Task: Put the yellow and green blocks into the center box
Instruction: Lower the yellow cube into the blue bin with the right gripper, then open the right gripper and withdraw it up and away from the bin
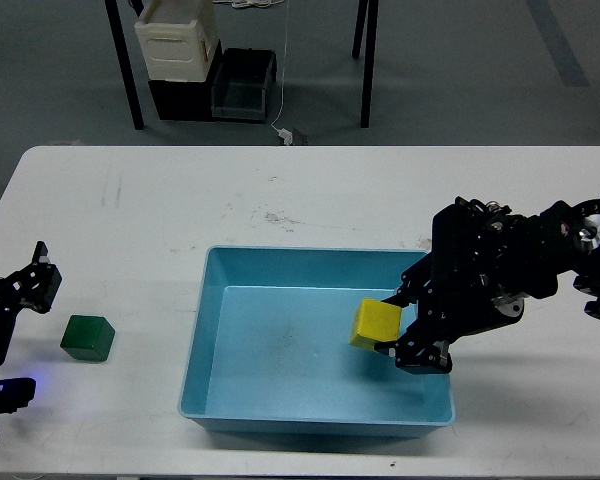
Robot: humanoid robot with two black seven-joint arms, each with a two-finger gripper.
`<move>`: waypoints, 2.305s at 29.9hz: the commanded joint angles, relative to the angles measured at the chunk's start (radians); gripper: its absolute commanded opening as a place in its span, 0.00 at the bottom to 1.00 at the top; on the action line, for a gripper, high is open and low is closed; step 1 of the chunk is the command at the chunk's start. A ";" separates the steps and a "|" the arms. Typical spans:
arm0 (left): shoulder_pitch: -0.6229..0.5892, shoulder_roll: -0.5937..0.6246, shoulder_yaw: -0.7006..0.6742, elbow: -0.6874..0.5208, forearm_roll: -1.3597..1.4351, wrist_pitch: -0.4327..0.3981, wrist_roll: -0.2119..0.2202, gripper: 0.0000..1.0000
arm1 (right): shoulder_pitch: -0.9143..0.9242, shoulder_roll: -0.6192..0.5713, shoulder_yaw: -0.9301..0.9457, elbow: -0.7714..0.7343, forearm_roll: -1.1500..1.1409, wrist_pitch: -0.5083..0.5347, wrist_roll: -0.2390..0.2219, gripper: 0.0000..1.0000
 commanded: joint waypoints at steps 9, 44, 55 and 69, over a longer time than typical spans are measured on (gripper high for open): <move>0.000 0.000 0.000 0.003 0.000 0.000 0.000 1.00 | -0.114 0.140 0.033 -0.176 0.000 -0.009 0.000 0.46; -0.219 0.282 0.000 0.261 0.772 0.000 0.000 1.00 | -0.408 0.373 1.024 -0.286 0.235 -0.136 -0.016 0.99; -0.518 0.327 -0.001 0.494 1.170 0.000 0.000 0.99 | -0.523 0.429 1.176 -0.280 0.609 -0.228 -0.125 0.99; -0.687 0.544 0.009 0.281 1.888 0.000 0.000 0.98 | -0.954 0.320 1.414 -0.070 1.013 -0.239 -0.166 1.00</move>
